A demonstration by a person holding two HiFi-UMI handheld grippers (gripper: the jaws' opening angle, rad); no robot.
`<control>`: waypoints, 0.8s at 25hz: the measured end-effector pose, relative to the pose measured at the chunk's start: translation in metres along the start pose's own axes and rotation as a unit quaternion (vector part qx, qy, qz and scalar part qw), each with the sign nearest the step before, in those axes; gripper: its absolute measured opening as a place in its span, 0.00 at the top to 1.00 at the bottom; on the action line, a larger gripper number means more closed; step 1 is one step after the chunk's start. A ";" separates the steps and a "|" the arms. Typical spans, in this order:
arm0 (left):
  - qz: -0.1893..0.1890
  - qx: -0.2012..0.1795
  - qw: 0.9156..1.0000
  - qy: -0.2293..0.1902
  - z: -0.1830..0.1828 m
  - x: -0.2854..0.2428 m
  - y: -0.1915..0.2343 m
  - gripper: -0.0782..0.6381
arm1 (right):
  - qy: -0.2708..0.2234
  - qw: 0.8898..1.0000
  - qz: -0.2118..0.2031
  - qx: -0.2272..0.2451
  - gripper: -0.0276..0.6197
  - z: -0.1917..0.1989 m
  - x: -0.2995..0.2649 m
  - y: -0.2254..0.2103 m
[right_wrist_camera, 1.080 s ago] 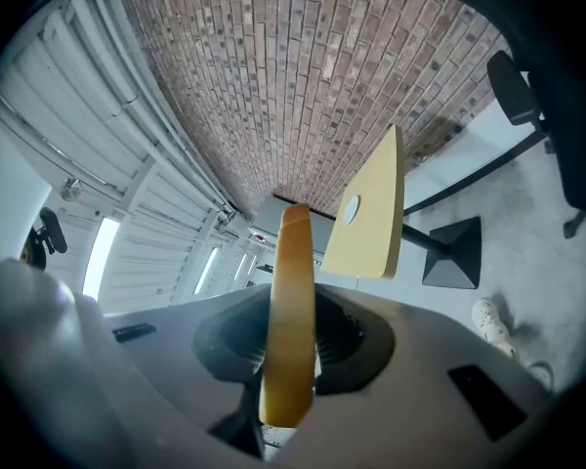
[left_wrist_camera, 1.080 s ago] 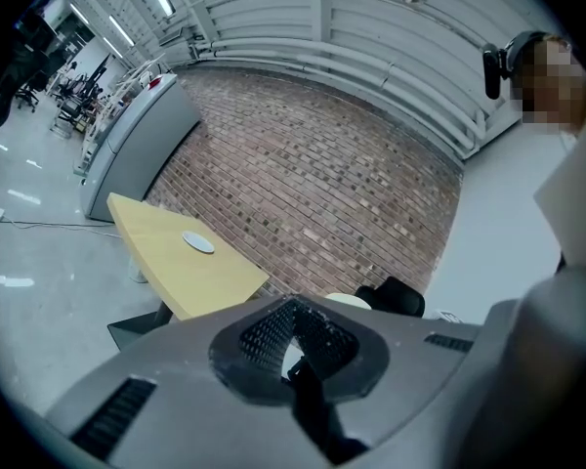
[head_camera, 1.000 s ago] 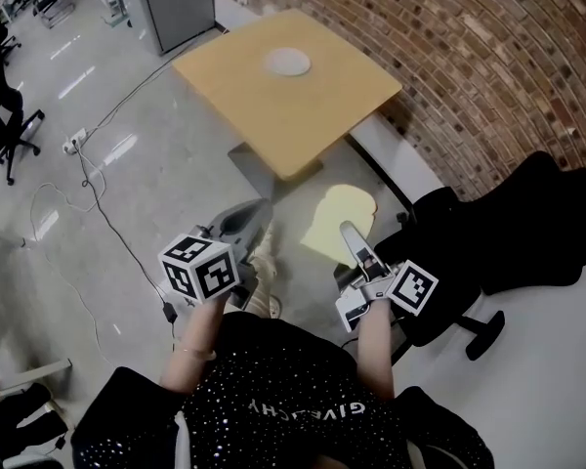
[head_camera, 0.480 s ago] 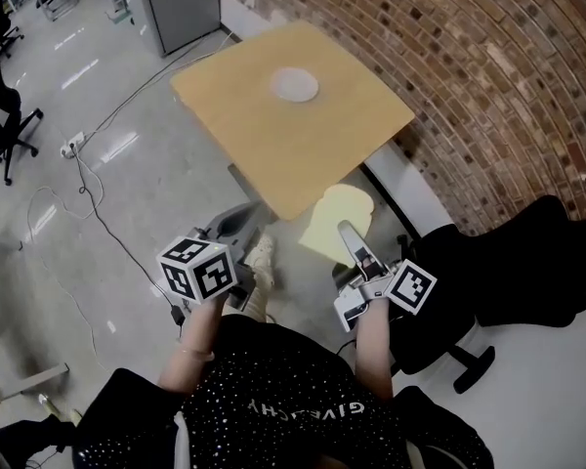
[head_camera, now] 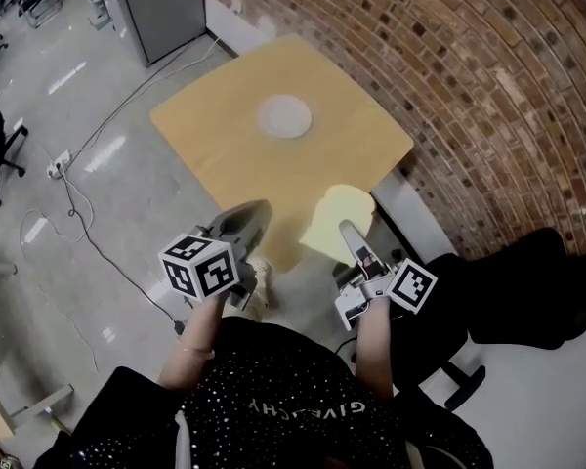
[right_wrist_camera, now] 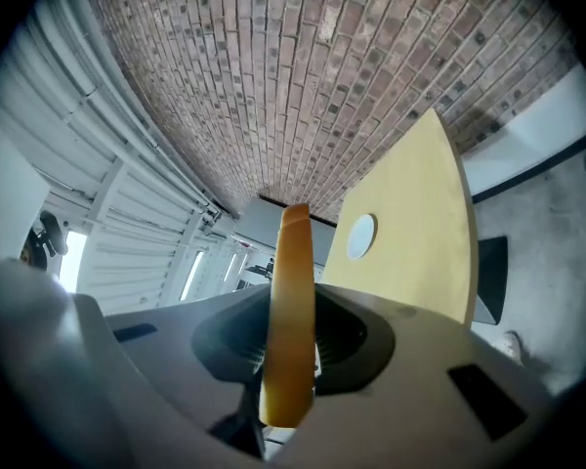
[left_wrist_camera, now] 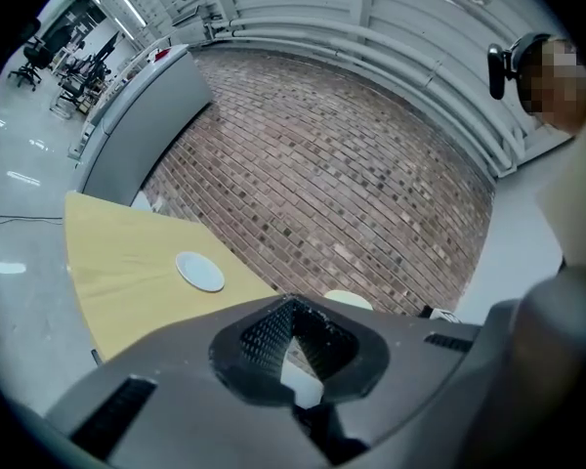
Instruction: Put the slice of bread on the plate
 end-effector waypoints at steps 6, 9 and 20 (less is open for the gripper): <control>0.013 0.006 1.000 -0.008 -0.035 -0.038 0.035 0.88 | 0.004 1.000 0.000 0.014 0.81 -0.029 -0.057 0.006; 0.020 0.013 1.000 -0.010 -0.045 -0.055 0.049 0.88 | 0.014 1.000 0.006 0.012 0.81 -0.032 -0.076 0.005; -0.010 0.054 0.998 -0.013 -0.047 -0.091 0.094 0.88 | 0.069 0.996 0.052 0.022 0.81 -0.069 -0.131 -0.027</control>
Point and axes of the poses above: the fingertips, and each gripper's own axes: x backward along the fingers, y to its left, z out of its underside, the point moved 3 cm from there along x, backward along the fingers, and after that the axes turned 4 degrees about -x, right-handed, at the moved point
